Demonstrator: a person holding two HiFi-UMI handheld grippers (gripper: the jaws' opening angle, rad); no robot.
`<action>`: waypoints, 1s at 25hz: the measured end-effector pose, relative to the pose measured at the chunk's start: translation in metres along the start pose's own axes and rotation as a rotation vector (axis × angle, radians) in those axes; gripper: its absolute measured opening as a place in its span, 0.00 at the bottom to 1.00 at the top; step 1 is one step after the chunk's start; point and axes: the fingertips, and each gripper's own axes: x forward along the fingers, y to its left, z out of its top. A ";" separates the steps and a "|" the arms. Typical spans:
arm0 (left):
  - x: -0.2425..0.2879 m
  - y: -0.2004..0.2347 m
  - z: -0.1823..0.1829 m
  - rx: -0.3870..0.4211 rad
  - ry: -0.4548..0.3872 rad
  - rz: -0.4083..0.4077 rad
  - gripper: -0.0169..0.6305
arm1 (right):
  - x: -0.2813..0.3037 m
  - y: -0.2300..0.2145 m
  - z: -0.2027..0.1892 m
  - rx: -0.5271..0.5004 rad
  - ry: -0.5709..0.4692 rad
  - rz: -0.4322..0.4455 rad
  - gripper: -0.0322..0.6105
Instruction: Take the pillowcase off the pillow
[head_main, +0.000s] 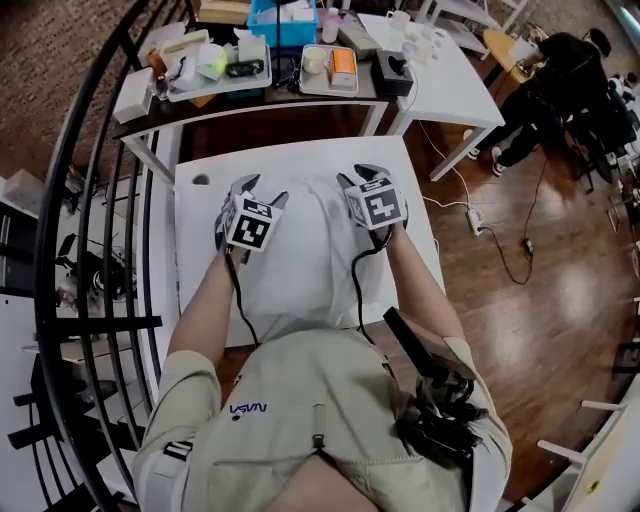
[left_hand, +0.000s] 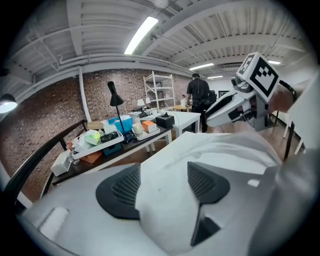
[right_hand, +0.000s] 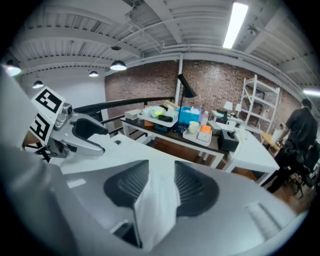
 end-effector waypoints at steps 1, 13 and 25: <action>0.007 0.001 -0.001 0.007 0.032 -0.010 0.51 | 0.008 -0.004 0.001 0.006 0.027 0.016 0.30; 0.040 -0.003 -0.036 -0.041 0.232 -0.063 0.43 | 0.095 -0.010 -0.043 -0.018 0.347 0.129 0.38; -0.017 -0.040 -0.022 0.063 0.074 -0.065 0.05 | 0.088 -0.032 -0.048 -0.105 0.373 0.004 0.07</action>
